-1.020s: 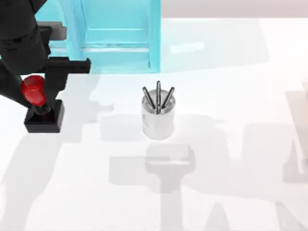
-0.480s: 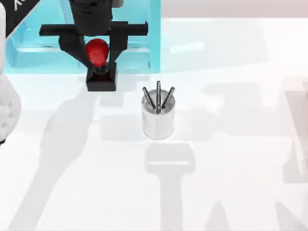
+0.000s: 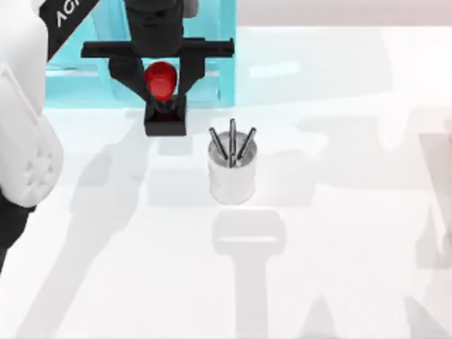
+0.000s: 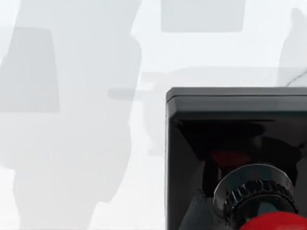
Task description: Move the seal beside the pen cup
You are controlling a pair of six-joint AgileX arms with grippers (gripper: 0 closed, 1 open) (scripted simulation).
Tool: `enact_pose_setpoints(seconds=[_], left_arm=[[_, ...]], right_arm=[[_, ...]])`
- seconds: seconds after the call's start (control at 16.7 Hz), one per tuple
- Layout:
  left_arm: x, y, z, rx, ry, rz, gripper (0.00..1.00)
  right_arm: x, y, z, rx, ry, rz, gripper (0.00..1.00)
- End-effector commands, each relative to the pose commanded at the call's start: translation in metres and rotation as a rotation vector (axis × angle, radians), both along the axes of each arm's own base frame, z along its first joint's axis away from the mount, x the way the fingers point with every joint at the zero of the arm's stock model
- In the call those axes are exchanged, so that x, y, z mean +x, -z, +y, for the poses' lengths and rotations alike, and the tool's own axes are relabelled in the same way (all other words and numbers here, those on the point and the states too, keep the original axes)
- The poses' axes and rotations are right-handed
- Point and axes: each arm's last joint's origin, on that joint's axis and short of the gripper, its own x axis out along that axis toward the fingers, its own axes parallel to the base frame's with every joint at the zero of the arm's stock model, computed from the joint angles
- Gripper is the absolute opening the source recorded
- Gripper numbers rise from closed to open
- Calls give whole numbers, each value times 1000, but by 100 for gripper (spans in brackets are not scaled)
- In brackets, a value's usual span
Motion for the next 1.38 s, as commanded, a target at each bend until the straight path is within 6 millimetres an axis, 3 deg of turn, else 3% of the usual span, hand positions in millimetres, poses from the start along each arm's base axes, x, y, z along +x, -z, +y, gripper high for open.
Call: enact_pose_setpoints(seconds=[0.66,1.38], left_arm=[[0,15,0,0,0,0,0],[0,15,0,0,0,0,90]], right_arm=[[0,0,0,0,0,0,100],[0,0,0,0,0,0,100]])
